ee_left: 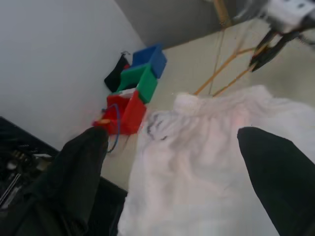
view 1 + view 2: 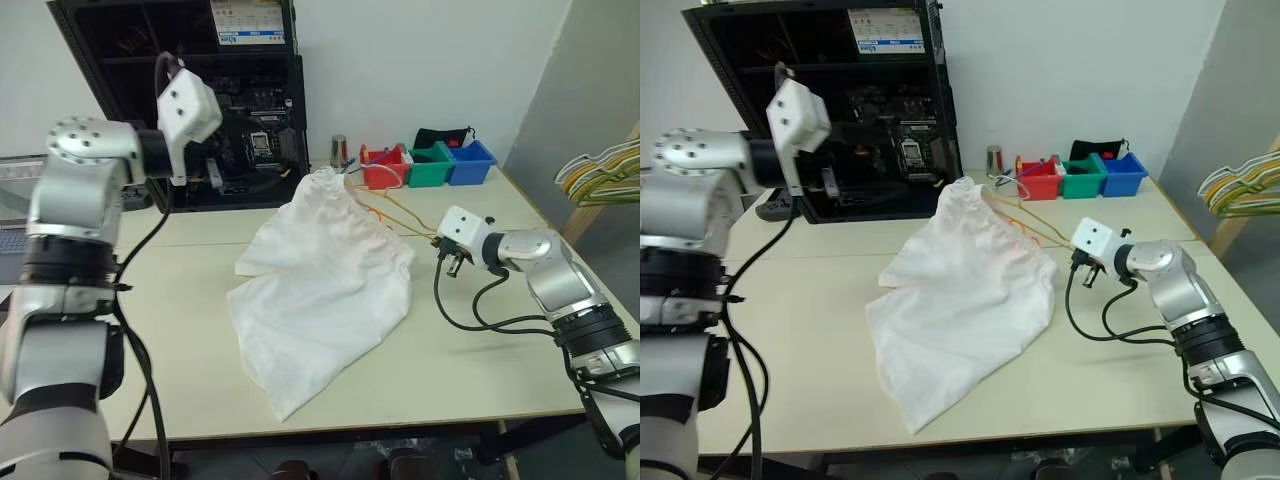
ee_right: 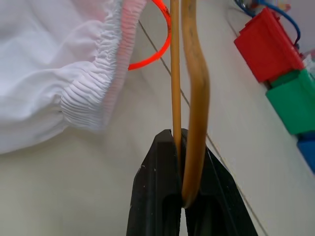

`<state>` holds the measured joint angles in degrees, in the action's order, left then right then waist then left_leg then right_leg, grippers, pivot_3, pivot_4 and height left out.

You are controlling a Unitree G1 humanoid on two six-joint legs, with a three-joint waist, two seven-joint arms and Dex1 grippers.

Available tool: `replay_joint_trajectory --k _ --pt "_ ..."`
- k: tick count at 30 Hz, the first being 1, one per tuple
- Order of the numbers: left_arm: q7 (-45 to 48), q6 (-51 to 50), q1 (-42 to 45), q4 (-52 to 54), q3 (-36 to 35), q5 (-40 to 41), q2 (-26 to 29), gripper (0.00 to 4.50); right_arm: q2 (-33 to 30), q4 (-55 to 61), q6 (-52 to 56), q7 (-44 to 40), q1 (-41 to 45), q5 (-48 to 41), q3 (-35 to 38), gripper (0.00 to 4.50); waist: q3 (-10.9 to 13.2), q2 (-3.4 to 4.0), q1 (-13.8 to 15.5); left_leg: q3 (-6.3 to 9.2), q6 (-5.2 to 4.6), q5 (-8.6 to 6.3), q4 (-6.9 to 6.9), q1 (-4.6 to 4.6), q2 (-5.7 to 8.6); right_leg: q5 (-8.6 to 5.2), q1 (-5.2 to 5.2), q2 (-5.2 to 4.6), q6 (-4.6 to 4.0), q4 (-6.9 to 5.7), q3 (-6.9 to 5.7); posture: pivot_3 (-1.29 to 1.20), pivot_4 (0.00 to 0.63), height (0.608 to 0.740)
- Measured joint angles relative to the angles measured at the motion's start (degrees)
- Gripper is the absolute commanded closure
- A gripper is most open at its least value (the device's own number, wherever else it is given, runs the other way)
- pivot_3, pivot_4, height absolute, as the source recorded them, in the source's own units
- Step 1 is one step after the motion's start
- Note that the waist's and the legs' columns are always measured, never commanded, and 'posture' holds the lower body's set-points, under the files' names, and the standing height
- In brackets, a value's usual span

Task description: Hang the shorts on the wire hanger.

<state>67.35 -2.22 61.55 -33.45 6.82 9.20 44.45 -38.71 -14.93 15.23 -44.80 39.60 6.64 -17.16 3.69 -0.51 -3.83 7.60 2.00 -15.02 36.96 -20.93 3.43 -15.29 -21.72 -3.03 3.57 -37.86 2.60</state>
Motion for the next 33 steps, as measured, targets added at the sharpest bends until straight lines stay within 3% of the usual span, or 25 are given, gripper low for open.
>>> replay_joint_trajectory --k 7,18,19,33 --pt "-1.65 17.69 7.14 -19.80 3.63 -9.34 -6.03 0.01 0.27 5.67 -4.13 1.40 -0.31 5.75 -1.22 4.50 0.00 -0.10 -1.07 -0.01 0.01 0.01 0.05 -0.46 0.05 0.02 -0.46 -0.05 0.02 -0.12 0.02 -0.12 0.000 0.740" --pt "-1.72 26.96 8.08 -27.84 8.06 -19.14 -8.53 0.01 0.49 11.03 -3.59 1.50 -0.66 12.78 -2.18 4.50 -0.01 -0.10 -3.78 0.06 -0.02 0.01 0.11 -0.64 0.08 0.02 -0.58 -0.07 0.03 -0.18 -0.04 -0.15 0.000 0.740" --pt "-1.84 27.28 8.07 -27.95 8.60 -19.90 -8.67 0.35 0.46 11.61 -3.59 1.48 -0.66 13.22 -2.18 4.50 -0.01 -0.10 -4.06 0.08 -0.02 0.01 0.11 -0.64 0.08 0.03 -0.58 -0.07 0.04 -0.19 -0.05 -0.16 0.000 0.740" --pt "-8.03 30.20 7.98 -32.35 11.39 -27.41 -10.22 3.16 1.79 17.26 -1.69 0.89 -0.65 16.77 -2.16 4.50 -0.02 -0.11 -6.08 0.14 -0.03 0.01 0.13 -0.59 0.08 0.04 -0.56 -0.08 0.06 -0.29 -0.07 -0.17 0.000 0.740"
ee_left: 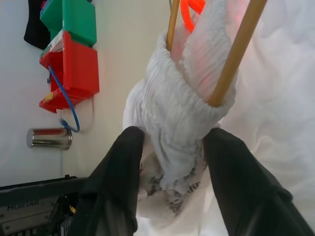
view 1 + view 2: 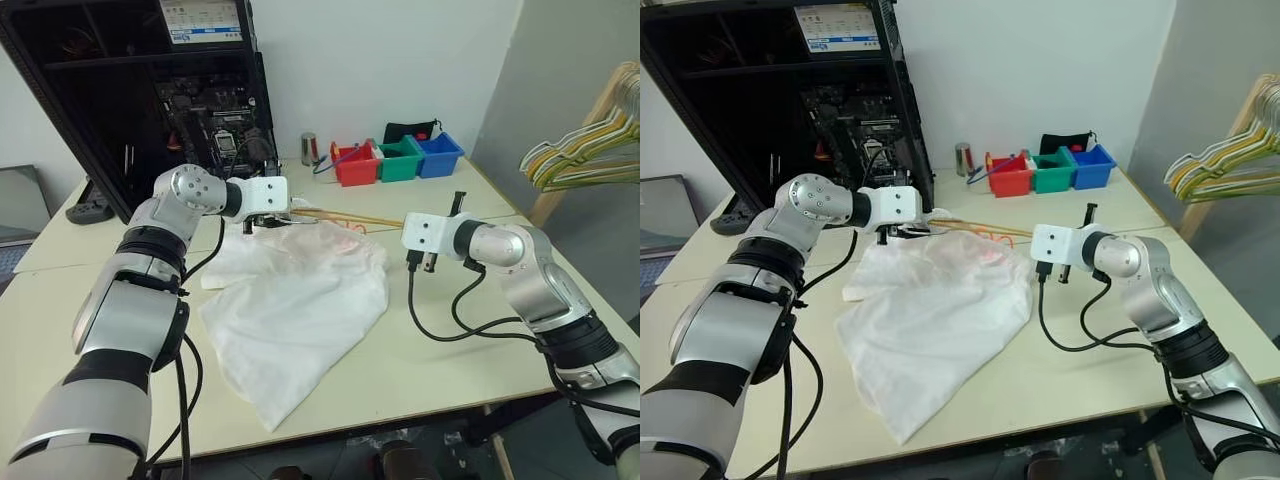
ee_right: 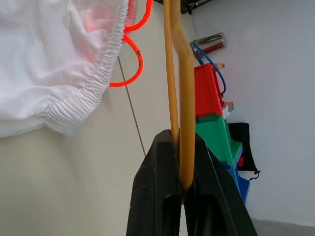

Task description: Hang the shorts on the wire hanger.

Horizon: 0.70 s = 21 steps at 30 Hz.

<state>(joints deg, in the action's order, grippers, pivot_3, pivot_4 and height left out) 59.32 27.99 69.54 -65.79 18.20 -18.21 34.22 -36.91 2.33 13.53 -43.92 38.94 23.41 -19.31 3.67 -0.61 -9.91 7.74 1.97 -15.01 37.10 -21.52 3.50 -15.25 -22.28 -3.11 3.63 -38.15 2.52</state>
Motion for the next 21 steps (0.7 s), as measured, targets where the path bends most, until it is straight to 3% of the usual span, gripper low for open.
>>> replay_joint_trajectory --k 6,8,11,15,21 --pt "1.03 -0.12 0.02 -0.08 -1.93 2.02 -0.76 4.37 0.38 0.01 1.00 -0.27 0.00 -0.03 0.41 4.50 0.00 0.00 -0.10 0.01 0.00 0.00 0.01 0.00 0.00 0.00 0.00 -0.01 0.00 -0.01 0.00 -0.16 0.000 0.740" --pt "0.70 0.12 0.02 -0.08 -2.30 2.12 -1.05 3.71 0.36 0.00 1.01 -0.28 0.01 -0.04 1.13 4.50 -0.01 -0.01 -0.10 0.02 0.00 0.00 0.02 -0.01 0.01 0.00 0.00 -0.02 0.00 -0.01 -0.01 -0.16 0.000 0.740" --pt "2.71 -0.31 0.02 0.13 -4.37 4.70 -1.28 3.16 0.49 -0.12 1.02 -0.69 0.01 -0.12 1.34 4.50 -0.02 -0.02 -0.19 0.01 0.00 0.00 0.02 -0.01 0.02 0.00 0.00 -0.02 0.00 -0.02 0.00 -0.16 0.000 0.740" --pt "9.47 -2.56 -0.02 2.49 -6.25 8.38 -0.91 2.32 0.76 -1.39 0.79 -1.04 0.45 -0.54 1.34 4.50 -0.03 -0.02 -0.85 0.01 0.00 0.00 0.05 -0.01 0.02 0.00 0.00 -0.02 0.00 -0.07 0.00 -0.16 0.000 0.740" --pt "22.19 -10.54 0.15 7.88 -8.66 13.76 3.99 1.27 0.54 -4.01 -0.61 -1.21 1.49 -1.99 1.37 4.50 -0.03 -0.02 -1.74 -0.02 0.00 0.00 0.09 0.10 0.02 0.00 -0.01 -0.02 0.00 -0.36 0.03 -0.15 0.000 0.740"
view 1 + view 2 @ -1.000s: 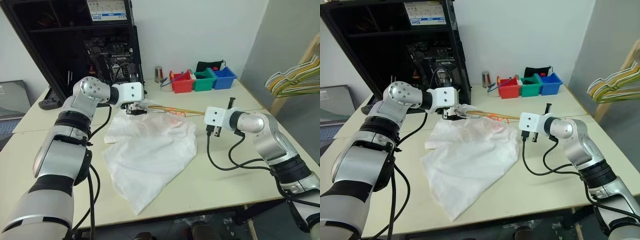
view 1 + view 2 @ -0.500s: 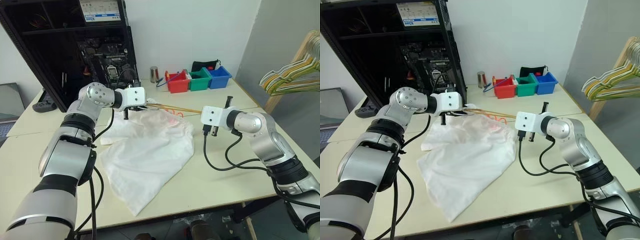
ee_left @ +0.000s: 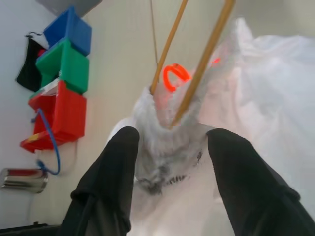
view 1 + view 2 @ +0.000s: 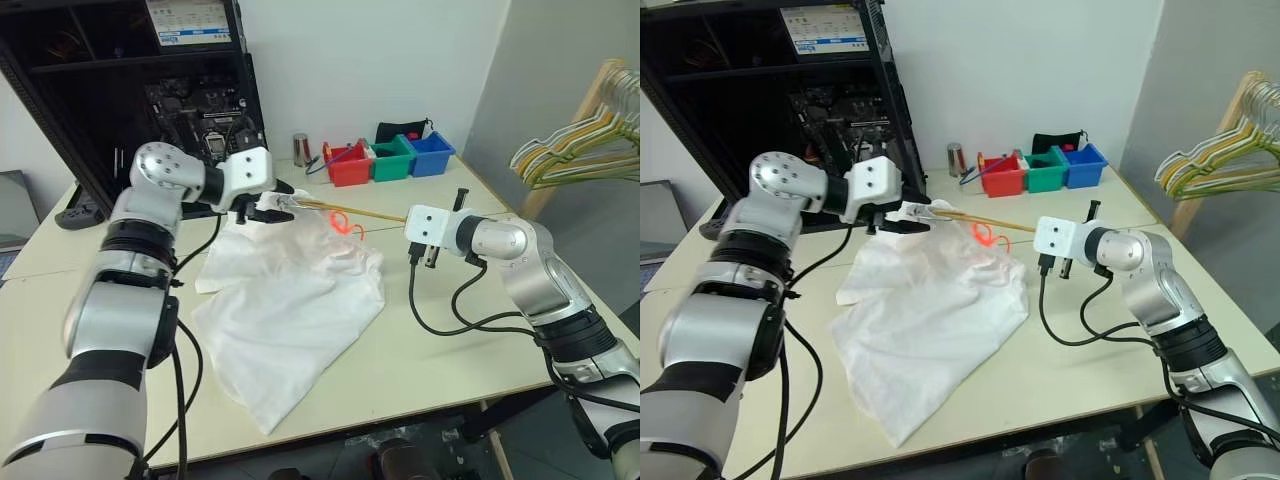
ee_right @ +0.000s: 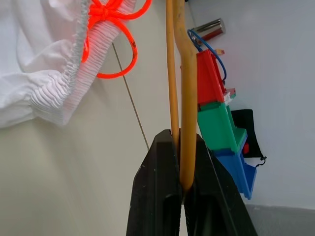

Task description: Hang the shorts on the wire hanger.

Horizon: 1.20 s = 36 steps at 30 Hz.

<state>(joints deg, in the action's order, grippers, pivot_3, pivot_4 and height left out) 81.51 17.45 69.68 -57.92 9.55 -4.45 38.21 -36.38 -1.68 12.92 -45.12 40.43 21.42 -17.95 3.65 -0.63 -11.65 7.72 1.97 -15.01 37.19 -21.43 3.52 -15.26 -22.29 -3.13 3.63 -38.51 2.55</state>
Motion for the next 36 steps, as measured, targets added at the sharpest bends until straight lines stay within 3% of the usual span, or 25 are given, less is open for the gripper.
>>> replay_joint_trajectory --k 1,7,12,16,23,36 --pt "1.05 -1.02 0.21 0.57 -0.14 0.17 0.64 0.95 -0.02 -0.68 -0.01 0.00 0.11 -0.12 0.00 4.50 0.00 0.00 0.00 0.00 0.00 0.00 0.01 0.03 0.00 0.00 0.01 0.00 0.00 -0.05 -0.01 -0.15 0.000 0.740" --pt "3.39 -4.30 3.08 1.35 -0.90 0.88 3.75 0.01 0.12 -4.19 -0.76 0.02 1.05 -0.50 0.00 4.50 0.00 0.00 0.22 0.03 -0.01 0.01 0.00 0.22 -0.02 -0.03 0.06 0.01 0.02 -0.27 -0.02 -0.15 0.000 0.740" --pt "2.26 -3.21 3.66 1.04 -0.93 0.20 4.37 0.01 0.60 -5.92 -1.42 0.06 1.58 -0.67 0.00 4.50 0.00 0.00 0.31 0.00 -0.01 0.01 0.00 0.28 -0.02 -0.02 0.07 0.01 0.01 -0.30 0.01 -0.14 0.000 0.740" --pt "-7.09 4.49 2.75 -1.16 0.35 -4.38 4.34 0.01 1.12 -6.13 -1.70 0.05 2.29 -0.71 0.00 4.50 -0.01 -0.01 0.34 -0.02 -0.01 0.01 -0.03 0.36 -0.02 -0.02 0.08 -0.02 0.00 -0.32 0.05 -0.14 0.000 0.740" --pt "-14.00 11.17 0.66 -6.84 3.38 -9.51 1.76 0.01 2.14 -2.93 -0.86 -0.68 3.11 -1.27 -0.01 4.50 -0.04 -0.06 0.42 -0.03 -0.01 0.00 -0.02 0.32 0.02 -0.01 0.05 -0.04 0.00 -0.35 0.03 -0.16 0.000 0.740" --pt "-22.03 13.37 0.79 -9.82 6.08 -14.30 -3.50 0.01 1.40 2.18 -0.10 -1.04 2.94 0.26 -0.16 4.50 -0.05 -0.08 0.25 -0.03 -0.01 0.00 -0.02 0.32 0.00 -0.02 0.05 -0.03 0.01 -0.34 0.00 -0.19 0.000 0.740"
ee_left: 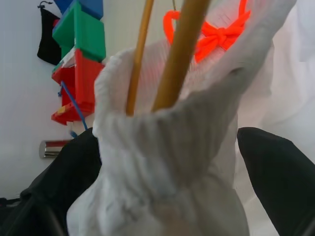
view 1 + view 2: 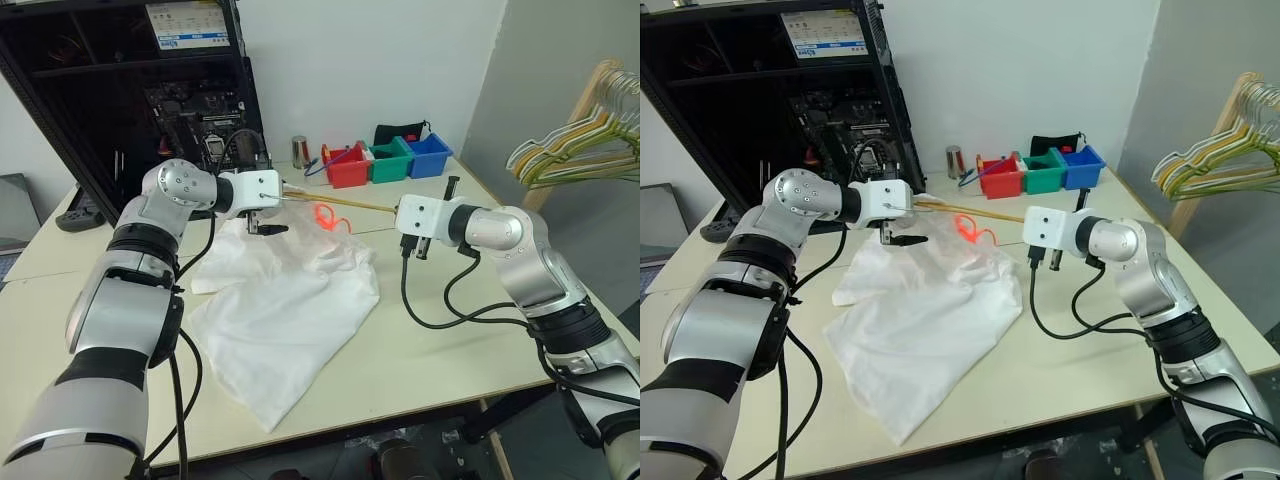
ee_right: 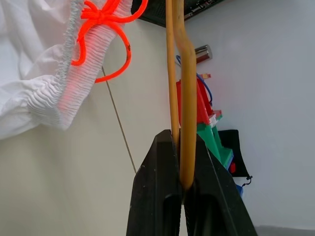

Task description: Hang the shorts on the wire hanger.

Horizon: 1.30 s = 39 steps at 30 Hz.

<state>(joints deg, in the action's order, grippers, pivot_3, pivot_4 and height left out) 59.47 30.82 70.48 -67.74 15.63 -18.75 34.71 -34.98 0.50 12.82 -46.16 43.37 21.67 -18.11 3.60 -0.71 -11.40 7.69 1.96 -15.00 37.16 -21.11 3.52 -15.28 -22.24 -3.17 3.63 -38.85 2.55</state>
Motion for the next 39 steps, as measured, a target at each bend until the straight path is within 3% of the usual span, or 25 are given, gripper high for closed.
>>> replay_joint_trajectory --k 3,6,28,36,39 --pt "-2.67 0.28 0.06 -0.30 1.18 -1.81 -0.10 0.01 -0.01 1.17 -0.20 0.00 -0.01 0.09 0.00 4.50 0.00 0.00 -0.24 0.01 0.00 0.00 -0.02 0.01 -0.01 0.00 0.00 0.00 0.00 0.00 -0.01 -0.19 0.000 0.740" --pt "-3.78 0.74 0.06 -0.64 1.72 -2.65 -0.08 0.47 -0.01 1.38 -0.22 0.00 -0.01 0.20 -0.01 4.50 0.00 0.00 -0.29 0.01 0.00 0.00 -0.02 0.00 -0.01 0.00 0.00 0.00 0.00 0.00 -0.02 -0.19 0.000 0.740" --pt "-3.58 0.71 -0.03 -0.86 1.40 -1.68 0.01 4.47 0.20 1.49 -0.80 -0.39 -1.47 1.26 -0.31 4.50 -0.01 -0.01 -0.23 0.01 0.00 0.00 -0.01 0.00 0.00 0.00 0.01 0.00 0.00 -0.01 -0.03 -0.17 0.000 0.740" --pt "-3.39 0.87 -1.71 -0.08 1.43 -1.63 -0.11 4.47 0.27 1.72 -0.57 -1.53 -2.18 0.82 -0.29 4.50 -0.01 -0.01 -0.25 0.02 0.00 0.00 0.00 0.00 0.00 0.00 0.01 0.00 0.00 -0.01 -0.03 -0.18 0.000 0.740" --pt "-3.00 0.85 -2.52 0.55 1.43 -1.61 -0.14 4.50 0.16 2.17 -0.07 -2.24 -2.73 0.27 -0.25 3.92 -0.01 -0.01 -0.25 0.01 0.00 0.00 0.00 0.00 0.00 0.00 0.01 0.00 -0.01 -0.01 -0.03 -0.18 0.000 0.740"
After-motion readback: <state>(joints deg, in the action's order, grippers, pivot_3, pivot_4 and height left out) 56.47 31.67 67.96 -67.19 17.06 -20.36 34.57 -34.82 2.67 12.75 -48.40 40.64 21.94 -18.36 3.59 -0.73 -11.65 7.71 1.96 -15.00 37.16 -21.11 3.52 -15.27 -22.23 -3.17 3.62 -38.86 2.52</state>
